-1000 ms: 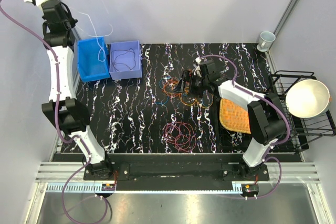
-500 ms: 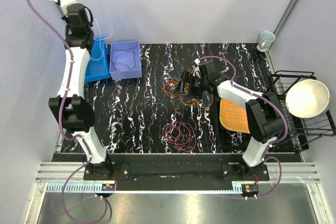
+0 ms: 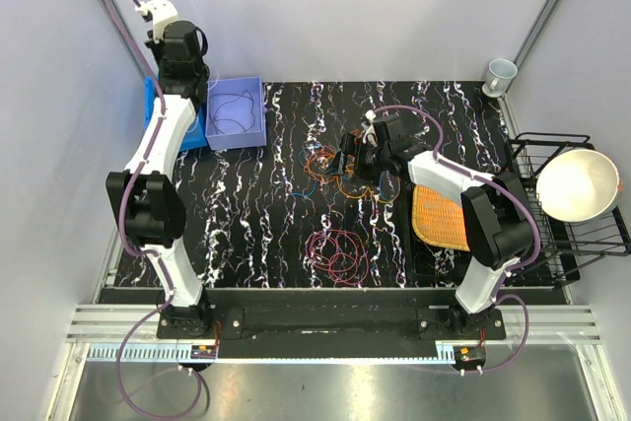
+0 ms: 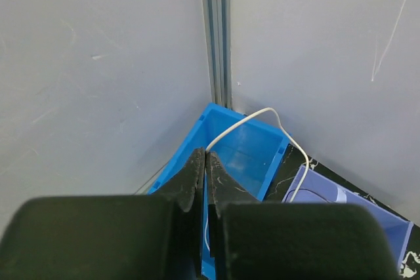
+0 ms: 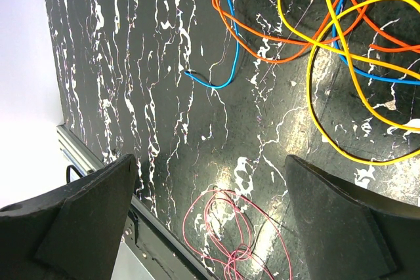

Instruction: Untangle the cables

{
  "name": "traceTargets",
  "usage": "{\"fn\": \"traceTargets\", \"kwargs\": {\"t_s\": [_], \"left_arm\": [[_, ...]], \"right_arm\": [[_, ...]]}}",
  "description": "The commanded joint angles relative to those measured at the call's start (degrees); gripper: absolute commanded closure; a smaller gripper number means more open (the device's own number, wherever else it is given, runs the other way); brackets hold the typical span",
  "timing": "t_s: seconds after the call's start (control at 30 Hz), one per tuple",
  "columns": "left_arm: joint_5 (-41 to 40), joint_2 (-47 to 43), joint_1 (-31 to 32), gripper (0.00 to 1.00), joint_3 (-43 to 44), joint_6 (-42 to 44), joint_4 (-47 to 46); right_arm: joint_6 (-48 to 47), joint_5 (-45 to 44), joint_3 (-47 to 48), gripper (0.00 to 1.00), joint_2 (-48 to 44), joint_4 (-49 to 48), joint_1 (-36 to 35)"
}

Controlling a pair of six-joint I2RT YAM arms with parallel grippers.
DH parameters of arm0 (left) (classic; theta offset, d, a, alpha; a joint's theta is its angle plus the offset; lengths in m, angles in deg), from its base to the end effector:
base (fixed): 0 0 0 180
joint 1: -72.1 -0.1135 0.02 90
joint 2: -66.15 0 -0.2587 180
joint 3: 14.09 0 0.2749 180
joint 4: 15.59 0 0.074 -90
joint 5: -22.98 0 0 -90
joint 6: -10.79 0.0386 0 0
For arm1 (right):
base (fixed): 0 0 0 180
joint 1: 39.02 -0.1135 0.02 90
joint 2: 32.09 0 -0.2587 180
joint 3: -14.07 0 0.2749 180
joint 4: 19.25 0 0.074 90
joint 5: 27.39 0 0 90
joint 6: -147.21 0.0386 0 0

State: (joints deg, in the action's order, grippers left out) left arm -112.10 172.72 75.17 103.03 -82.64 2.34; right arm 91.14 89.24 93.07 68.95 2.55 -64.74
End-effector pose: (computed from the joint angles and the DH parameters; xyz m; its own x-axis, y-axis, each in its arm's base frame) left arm 0.4652 0.0024 0.3988 -0.0883 -0.0376 -0.9954 -0.6699 0.7418 0.0315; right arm 0.3552 0.1903 0.1891 -0.8969 0.1218 -0.4252 -0.2152 0.7196 0.6602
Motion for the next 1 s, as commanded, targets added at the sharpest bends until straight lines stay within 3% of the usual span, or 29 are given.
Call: {"fn": "traceTargets", "kwargs": {"t_s": [0.0,0.23,0.43,0.8,0.83,0.93,0.97], "left_arm": [[-1.07,1.63,-0.7,1.0,-0.36,-0.88,-3.83],[8.42,3.65,-6.84,1.0,1.48,-9.41,1.96],[9.4,4.53,-11.07,1.0,1.31,-16.61,3.73],[6.15,6.64,-11.42,0.98,2.01,-16.53,3.29],[6.32,6.73,-11.42,0.74,2.1,-16.53,3.38],[8.25,6.73,-11.33,0.13,2.71,-17.05,4.25],[8.51,6.73,-11.33,0.08,3.07,-17.23,4.69]], "right_arm": [[-0.01,0.79,0.58,0.0,-0.58,-1.9,0.23],[-0.01,1.14,0.58,0.0,-0.49,-2.25,0.23],[0.34,1.84,0.49,0.0,0.04,-2.95,0.31],[0.08,1.93,0.67,0.0,0.92,-2.95,0.23],[0.17,2.02,0.67,0.0,1.01,-3.04,0.23],[0.17,2.11,0.85,0.0,1.18,-3.04,0.23],[-0.01,2.11,0.85,0.01,1.18,-3.04,0.31]]}}
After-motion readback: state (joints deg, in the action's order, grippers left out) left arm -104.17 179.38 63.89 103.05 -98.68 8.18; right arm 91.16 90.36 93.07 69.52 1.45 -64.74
